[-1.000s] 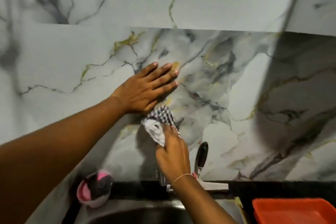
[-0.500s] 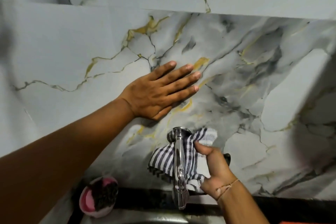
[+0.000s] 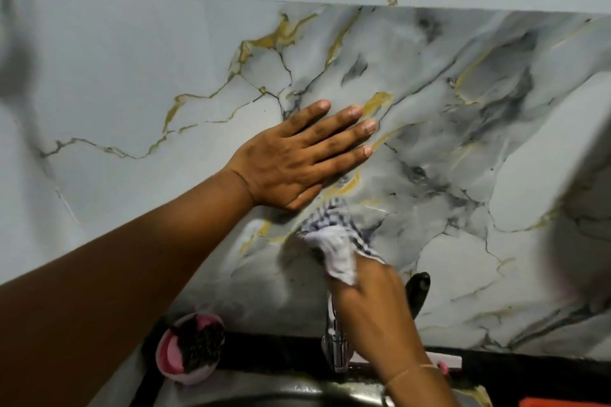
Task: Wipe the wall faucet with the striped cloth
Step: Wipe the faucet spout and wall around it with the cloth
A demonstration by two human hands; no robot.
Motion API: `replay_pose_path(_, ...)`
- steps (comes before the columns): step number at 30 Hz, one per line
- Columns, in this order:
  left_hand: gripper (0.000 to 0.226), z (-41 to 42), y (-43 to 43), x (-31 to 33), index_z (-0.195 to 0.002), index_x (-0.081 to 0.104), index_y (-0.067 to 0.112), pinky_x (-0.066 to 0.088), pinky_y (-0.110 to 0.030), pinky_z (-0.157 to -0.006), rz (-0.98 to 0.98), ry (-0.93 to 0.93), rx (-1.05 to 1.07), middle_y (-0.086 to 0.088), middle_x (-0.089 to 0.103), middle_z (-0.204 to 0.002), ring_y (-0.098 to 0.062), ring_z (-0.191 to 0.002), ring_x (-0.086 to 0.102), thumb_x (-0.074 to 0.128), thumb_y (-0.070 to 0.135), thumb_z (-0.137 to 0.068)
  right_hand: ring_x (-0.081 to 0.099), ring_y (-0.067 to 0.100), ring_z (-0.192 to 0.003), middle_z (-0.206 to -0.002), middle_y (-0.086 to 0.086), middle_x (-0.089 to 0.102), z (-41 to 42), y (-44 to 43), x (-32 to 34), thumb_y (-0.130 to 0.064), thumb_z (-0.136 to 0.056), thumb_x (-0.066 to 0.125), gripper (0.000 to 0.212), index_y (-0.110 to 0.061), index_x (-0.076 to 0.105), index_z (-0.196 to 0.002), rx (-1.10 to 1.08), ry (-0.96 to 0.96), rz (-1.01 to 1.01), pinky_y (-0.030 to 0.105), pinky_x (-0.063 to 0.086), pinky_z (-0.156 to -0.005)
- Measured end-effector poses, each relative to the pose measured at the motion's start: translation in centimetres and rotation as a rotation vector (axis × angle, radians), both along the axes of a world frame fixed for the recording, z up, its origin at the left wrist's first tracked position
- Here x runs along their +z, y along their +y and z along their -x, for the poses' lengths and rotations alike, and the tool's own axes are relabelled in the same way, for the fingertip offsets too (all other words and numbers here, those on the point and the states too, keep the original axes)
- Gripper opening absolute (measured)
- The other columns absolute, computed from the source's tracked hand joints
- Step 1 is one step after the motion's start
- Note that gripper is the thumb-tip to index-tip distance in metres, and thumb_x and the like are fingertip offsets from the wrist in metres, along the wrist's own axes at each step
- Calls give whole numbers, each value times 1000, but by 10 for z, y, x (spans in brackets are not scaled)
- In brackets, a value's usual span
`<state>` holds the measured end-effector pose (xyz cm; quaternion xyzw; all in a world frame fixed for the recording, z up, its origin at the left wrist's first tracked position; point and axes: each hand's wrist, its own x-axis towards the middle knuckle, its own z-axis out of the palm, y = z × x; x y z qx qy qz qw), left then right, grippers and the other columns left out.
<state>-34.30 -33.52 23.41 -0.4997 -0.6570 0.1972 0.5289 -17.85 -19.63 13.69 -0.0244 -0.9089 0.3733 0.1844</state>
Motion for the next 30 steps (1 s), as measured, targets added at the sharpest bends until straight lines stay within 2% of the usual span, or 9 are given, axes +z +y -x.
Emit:
replay_pose_path(2,66,-1,0,0,-160,33,11,17,-52,-128,-5,-4,-6,-16,31,-167,-36,-156,25,44,32,-99,48,28,-131,-140,8,57,4,-20,10,-30,-77,48,45,-20,63,-117,70,-116,-401,38,48,-100)
replay_pose_path(5,67,-1,0,1,-161,31,11,19,-53,-128,-9,3,-14,-16,29,-168,-36,-157,24,45,32,-99,44,39,-130,-130,23,60,8,-37,23,-28,-75,54,41,-6,70,-106,139,-181,-770,43,37,-109)
replay_pose_path(8,67,0,0,1,-162,28,12,17,-53,-129,-9,9,-13,-15,26,-169,-35,-158,21,44,32,-101,64,32,-99,-98,16,73,11,-44,28,-30,-87,53,31,-9,73,-95,332,-146,-1153,44,45,-87)
replay_pose_path(10,67,0,-1,1,-162,27,12,19,-53,-128,-4,5,-10,-15,25,-169,-35,-158,21,44,33,-101,63,24,-88,-103,9,71,18,-50,30,-36,-94,46,34,-12,70,-102,441,-180,-1383,35,38,-67)
replay_pose_path(15,66,2,-3,0,-163,25,12,20,-53,-128,-1,-4,-11,-15,24,-170,-35,-158,20,40,33,-102,65,28,-108,-122,9,67,43,-65,32,-46,-92,48,47,-12,65,-119,429,-316,-1505,32,44,-67)
replay_pose_path(20,65,2,0,-1,-162,27,12,21,-53,-128,-13,1,-28,-15,26,-169,-35,-157,22,41,33,-102,66,37,-95,-100,19,70,22,-22,50,-32,-73,46,35,-6,65,-87,362,-221,-801,32,42,-67)
replay_pose_path(24,64,0,-1,0,-162,28,11,20,-53,-128,-3,-11,-25,-16,27,-169,-35,-157,23,38,33,-102,53,31,-127,-134,11,61,-15,-18,12,-17,-91,51,40,-13,55,-131,12,-209,113,43,42,-112)
replay_pose_path(27,68,2,-2,0,-162,26,11,20,-54,-128,1,-6,-9,-16,25,-169,-36,-158,21,40,33,-100,70,41,-95,-100,23,73,-1,-4,8,-34,-98,47,38,-5,68,-109,-54,-510,1116,57,57,-89)
replay_pose_path(30,69,4,-1,-1,-162,28,11,20,-54,-128,-16,11,-22,-16,27,-169,-36,-157,22,45,33,-99,65,46,-108,-116,34,68,24,16,11,-41,-96,41,57,5,69,-112,125,-640,1698,58,51,-94)
